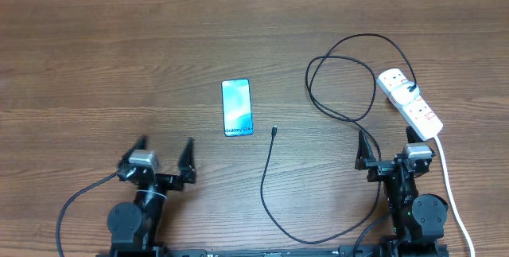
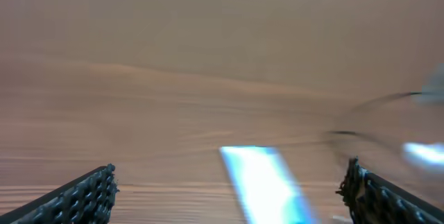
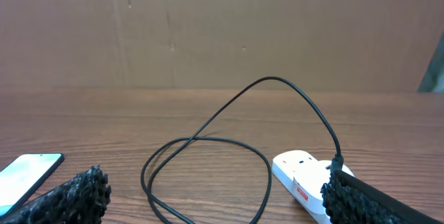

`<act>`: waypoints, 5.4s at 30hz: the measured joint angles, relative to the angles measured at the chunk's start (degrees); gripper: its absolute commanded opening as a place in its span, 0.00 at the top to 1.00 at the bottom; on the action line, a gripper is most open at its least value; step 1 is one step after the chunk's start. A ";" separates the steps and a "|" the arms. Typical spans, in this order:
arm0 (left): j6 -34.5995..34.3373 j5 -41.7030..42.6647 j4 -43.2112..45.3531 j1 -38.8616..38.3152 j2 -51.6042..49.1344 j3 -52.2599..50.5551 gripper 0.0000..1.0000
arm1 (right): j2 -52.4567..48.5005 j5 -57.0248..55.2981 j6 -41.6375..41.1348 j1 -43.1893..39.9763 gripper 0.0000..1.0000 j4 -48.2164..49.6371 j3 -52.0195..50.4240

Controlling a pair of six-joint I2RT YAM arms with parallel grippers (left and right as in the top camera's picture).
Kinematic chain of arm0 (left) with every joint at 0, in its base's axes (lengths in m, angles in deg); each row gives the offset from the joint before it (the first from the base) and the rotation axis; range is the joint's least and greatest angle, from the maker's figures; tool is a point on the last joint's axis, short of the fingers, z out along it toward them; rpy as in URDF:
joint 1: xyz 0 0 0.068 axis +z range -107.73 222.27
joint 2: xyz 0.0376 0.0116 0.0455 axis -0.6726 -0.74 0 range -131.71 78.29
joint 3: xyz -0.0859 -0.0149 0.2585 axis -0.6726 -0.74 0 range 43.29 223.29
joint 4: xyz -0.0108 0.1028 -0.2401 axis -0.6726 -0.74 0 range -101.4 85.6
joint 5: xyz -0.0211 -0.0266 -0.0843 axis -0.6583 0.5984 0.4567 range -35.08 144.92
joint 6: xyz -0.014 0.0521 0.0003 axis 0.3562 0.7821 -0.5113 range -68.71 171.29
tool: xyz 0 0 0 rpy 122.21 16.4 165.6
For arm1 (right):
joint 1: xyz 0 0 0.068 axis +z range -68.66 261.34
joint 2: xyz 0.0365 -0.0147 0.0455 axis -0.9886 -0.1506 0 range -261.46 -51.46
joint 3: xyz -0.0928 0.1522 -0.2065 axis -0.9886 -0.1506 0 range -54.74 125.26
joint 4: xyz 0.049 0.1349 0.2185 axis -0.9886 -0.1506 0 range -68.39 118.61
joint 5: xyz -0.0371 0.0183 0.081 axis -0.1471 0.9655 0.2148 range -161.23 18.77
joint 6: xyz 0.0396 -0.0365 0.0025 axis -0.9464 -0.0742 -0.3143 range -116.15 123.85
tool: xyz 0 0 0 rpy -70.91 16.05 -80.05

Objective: Plug charger to phone and switch on socket

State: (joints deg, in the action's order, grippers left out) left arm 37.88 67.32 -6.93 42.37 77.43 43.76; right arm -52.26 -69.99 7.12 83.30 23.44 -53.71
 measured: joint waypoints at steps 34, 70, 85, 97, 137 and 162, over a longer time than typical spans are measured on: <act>-0.85 20.17 -68.94 -3.06 -80.28 105.79 0.00 | 0.13 0.00 0.15 0.00 0.00 0.00 0.00; -16.37 -12.68 -77.72 -24.74 -112.32 111.73 0.00 | 0.11 -0.02 0.17 0.02 0.00 0.00 0.02; -18.14 -11.15 -63.60 -24.74 -110.29 95.51 0.00 | 0.13 -0.02 0.20 0.00 0.00 0.00 0.00; -19.26 -13.79 -61.37 -24.85 -119.56 95.43 0.00 | 0.13 0.00 0.17 0.00 0.00 0.02 0.02; -19.67 -14.82 -54.60 -24.85 -123.25 95.38 0.01 | 0.13 0.00 0.15 0.00 0.00 0.00 0.00; -18.99 -14.58 -48.50 -24.85 -123.16 89.48 0.00 | 0.13 -0.02 0.17 0.02 0.00 0.04 0.02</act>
State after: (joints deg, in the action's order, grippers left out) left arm 18.88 52.74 -55.43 17.52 -45.73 133.24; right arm -52.13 -70.01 7.29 83.32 23.49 -53.68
